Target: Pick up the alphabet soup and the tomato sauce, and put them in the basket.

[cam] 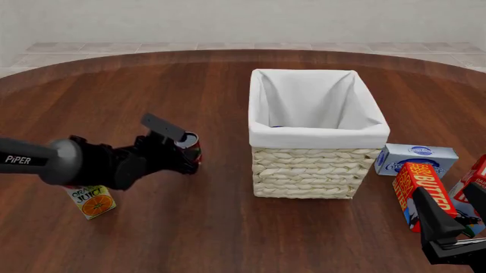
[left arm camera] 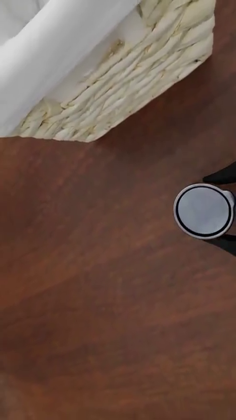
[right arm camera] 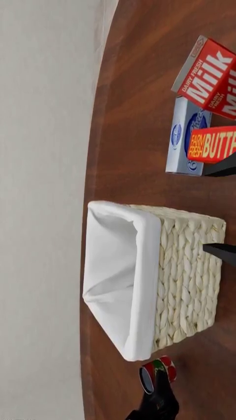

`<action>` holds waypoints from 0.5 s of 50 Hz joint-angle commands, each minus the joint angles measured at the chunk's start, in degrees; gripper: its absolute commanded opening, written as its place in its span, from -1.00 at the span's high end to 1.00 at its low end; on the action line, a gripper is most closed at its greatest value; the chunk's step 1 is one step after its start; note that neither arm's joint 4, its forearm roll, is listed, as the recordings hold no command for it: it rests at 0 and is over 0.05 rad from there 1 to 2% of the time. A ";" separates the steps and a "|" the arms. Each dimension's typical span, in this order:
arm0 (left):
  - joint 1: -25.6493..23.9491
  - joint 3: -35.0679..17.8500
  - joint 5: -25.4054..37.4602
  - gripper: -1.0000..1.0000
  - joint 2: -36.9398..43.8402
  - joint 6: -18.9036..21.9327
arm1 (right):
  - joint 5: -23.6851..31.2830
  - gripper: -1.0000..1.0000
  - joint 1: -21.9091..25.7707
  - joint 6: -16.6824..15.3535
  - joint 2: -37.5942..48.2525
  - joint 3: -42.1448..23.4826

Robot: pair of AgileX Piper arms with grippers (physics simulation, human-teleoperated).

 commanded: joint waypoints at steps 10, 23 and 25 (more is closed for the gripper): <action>0.23 -1.50 3.27 1.00 -4.72 1.40 | -0.01 -1.00 0.17 -0.01 0.01 0.00; 0.09 -2.87 6.45 1.00 -8.66 1.67 | -0.05 -1.00 0.11 0.25 0.09 0.00; -0.48 -2.98 7.13 1.00 -9.77 1.71 | -0.06 -1.00 0.11 0.24 0.11 0.00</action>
